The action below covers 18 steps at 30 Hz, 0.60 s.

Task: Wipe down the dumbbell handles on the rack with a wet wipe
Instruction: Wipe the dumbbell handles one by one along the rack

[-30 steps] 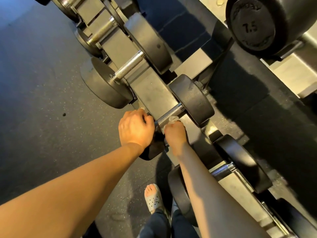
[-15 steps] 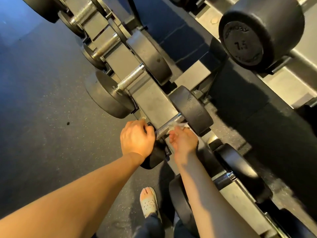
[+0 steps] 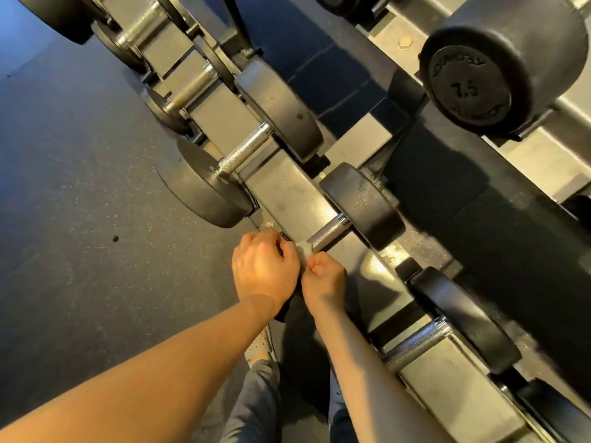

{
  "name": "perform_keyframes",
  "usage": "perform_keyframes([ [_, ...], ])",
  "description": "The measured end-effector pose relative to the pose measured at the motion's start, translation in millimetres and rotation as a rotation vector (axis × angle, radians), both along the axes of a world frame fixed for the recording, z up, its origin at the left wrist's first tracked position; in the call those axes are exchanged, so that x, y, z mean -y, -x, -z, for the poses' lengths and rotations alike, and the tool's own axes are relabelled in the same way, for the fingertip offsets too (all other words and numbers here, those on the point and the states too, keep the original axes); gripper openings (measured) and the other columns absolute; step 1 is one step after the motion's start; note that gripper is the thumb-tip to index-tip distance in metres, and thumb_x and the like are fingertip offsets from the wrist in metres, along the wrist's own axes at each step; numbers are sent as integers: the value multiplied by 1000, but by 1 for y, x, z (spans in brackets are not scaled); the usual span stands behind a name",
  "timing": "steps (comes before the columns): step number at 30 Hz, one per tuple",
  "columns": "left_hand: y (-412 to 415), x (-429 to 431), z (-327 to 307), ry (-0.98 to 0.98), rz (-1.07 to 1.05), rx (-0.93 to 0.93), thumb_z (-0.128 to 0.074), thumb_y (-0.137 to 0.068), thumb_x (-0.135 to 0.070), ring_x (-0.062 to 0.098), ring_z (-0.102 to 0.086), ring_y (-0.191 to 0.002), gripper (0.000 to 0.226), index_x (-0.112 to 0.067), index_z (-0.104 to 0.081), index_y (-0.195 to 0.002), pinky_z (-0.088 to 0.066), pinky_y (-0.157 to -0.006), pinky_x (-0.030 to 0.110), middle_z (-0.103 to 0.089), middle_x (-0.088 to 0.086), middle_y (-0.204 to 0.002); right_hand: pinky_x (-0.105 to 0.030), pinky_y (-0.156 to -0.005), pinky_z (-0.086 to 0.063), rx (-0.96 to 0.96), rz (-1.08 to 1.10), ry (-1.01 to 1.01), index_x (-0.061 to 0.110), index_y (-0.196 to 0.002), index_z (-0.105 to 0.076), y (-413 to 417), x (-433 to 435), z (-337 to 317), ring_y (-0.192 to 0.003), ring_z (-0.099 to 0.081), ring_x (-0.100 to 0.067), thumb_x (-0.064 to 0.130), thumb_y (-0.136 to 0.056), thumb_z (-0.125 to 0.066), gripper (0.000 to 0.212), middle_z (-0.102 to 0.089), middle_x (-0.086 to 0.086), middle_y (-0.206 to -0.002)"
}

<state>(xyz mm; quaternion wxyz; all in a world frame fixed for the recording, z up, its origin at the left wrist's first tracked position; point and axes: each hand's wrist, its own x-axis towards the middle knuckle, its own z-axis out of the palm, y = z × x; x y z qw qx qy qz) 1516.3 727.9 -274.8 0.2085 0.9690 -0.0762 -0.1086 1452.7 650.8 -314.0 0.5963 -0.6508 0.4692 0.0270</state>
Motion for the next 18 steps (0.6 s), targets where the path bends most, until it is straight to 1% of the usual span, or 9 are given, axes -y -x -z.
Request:
perform_keyframes([
  [2,-1,-1,2,8,-7,-15,-38,-91,-38,12,-46,-87,29,-25,-53,-69,-43,-77,35,-50,-9,-76,-30,-64,-43,-17,-99,-22,23,-60,-52,2,-2,0,-61,-49,-8,-2,-92,-58,40,-55,6,-62],
  [4,-1,-1,1,8,-13,-24,-36,-90,-39,14,-51,-92,32,-24,-58,-73,-43,-80,35,-51,-8,-80,-28,-59,-40,-14,-172,-18,19,-59,-53,3,3,-4,-58,-47,-9,-3,-92,-57,40,-52,4,-58],
  [6,-2,-2,0,15,3,-58,-42,-93,-34,17,-53,-100,28,-22,-62,-77,-44,-82,37,-53,-8,-81,-23,-55,-42,-43,-82,-70,14,-70,-59,2,10,-12,-57,-49,-10,2,-96,-56,28,-55,0,-62],
  [8,-4,-3,-1,11,46,-89,-46,-94,-30,22,-52,-103,24,-21,-61,-77,-46,-81,40,-59,-4,-82,-20,-53,-44,30,289,-257,10,-86,-63,-4,19,-19,-59,-51,-11,8,-99,-56,16,-59,-1,-68],
  [10,-5,-4,-3,-2,108,-104,-46,-94,-30,26,-51,-103,23,-20,-60,-77,-46,-79,42,-64,0,-86,-21,-53,-45,174,710,-405,12,-83,-64,-18,30,-27,-57,-52,-11,10,-100,-58,18,-59,1,-64],
  [11,-6,-5,-3,-28,151,-99,-47,-94,-32,28,-50,-103,24,-20,-61,-79,-45,-79,42,-64,2,-89,-22,-54,-45,220,854,-434,13,-79,-63,-27,33,-31,-56,-53,-10,10,-99,-61,21,-58,2,-62],
  [13,-10,-10,-3,-99,265,-73,-47,-93,-37,28,-48,-102,28,-19,-65,-83,-42,-79,41,-62,1,-92,-23,-53,-44,243,1026,-461,14,-76,-62,-39,30,-36,-55,-52,-10,11,-97,-65,22,-58,1,-62],
  [15,-16,-17,-2,-131,412,-55,-43,-91,-44,25,-46,-97,31,-22,-62,-80,-37,-76,38,-52,-3,-89,-24,-49,-42,206,990,-436,14,-72,-61,-41,20,-35,-53,-49,-12,16,-96,-67,25,-55,-2,-62],
  [18,-27,-25,2,-96,591,-27,-35,-87,-50,22,-47,-86,33,-25,-52,-74,-33,-71,35,-46,-4,-82,-23,-46,-37,168,711,-304,6,-73,-59,-26,4,-28,-47,-40,-12,21,-92,-74,28,-46,-6,-57],
])
